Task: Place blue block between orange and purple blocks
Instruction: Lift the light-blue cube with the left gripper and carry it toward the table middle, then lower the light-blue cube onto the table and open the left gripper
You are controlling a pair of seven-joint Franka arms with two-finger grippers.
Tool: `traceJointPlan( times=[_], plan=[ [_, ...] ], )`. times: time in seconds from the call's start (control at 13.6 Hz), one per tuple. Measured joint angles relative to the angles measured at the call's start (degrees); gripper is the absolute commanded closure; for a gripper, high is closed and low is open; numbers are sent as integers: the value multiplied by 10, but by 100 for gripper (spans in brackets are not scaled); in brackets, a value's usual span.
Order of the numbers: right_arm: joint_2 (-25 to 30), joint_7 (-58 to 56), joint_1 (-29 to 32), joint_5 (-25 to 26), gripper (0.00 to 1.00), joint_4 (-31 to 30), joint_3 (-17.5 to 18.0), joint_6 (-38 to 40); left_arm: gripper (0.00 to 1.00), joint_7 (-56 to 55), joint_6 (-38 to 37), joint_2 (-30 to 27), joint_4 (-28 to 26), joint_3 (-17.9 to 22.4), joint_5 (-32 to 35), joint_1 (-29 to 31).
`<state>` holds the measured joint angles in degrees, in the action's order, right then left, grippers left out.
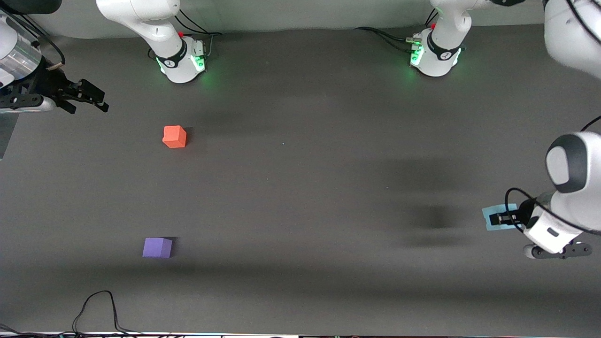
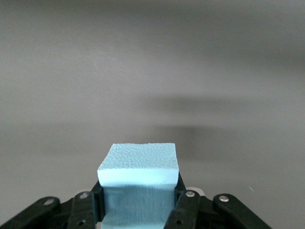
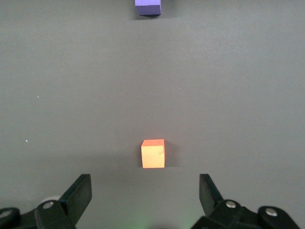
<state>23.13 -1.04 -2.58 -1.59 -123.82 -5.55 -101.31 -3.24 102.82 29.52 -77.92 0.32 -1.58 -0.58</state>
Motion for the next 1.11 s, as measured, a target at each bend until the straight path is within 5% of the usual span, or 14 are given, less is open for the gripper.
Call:
traceJointPlan(
  times=[0.52, 1.11],
  plan=[
    [0, 0, 0, 1, 0, 0, -3, -1, 47, -305, -62, -19, 54, -36, -4, -218],
    [0, -1, 0, 2, 0, 0, -4, -2, 47, -543, 28, 98, 128, -34, 40, -473]
  ],
)
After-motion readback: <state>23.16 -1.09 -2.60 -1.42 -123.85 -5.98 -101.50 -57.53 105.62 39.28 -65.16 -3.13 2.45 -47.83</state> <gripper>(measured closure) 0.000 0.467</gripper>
